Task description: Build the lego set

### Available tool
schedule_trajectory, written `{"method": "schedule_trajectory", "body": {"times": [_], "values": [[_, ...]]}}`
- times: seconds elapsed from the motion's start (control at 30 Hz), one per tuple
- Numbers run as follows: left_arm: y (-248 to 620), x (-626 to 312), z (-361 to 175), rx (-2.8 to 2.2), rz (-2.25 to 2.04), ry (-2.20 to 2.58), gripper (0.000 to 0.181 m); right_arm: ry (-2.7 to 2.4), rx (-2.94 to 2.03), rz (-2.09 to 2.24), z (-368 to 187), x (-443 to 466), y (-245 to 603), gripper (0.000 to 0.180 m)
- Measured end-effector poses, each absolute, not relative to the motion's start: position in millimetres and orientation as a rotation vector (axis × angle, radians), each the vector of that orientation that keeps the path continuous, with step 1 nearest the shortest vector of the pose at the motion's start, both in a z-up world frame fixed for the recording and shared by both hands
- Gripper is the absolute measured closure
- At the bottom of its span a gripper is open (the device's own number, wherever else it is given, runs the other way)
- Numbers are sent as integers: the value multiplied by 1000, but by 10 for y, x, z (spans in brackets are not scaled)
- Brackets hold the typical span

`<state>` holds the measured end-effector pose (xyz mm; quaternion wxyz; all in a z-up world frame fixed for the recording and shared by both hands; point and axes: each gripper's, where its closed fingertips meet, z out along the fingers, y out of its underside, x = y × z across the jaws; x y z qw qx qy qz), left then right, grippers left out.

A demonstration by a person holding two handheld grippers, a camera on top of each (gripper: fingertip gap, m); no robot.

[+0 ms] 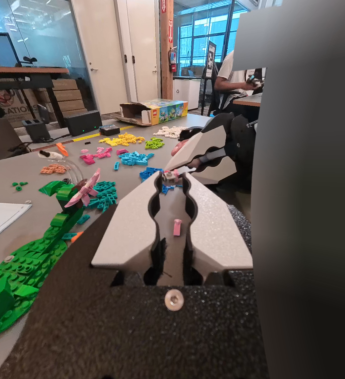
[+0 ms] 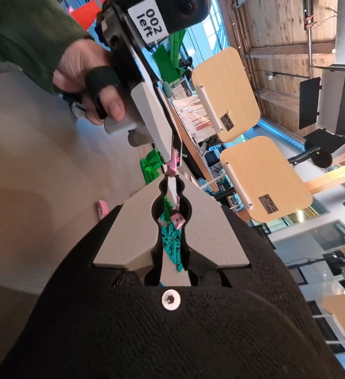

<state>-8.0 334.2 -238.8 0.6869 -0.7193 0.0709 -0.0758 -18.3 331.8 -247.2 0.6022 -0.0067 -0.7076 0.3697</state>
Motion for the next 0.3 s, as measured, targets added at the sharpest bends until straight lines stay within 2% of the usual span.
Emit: {"method": "schedule_trajectory", "body": {"times": [0.23,0.3], "values": [[3321,-116,-2439,-1653,-225,126,169,-1657,-34,886,-2496,-192,3316,173],[3305,-133,-2395,-1618,-190,133,169,-1685,-73,967,-2505,-185,3305,166]]}}
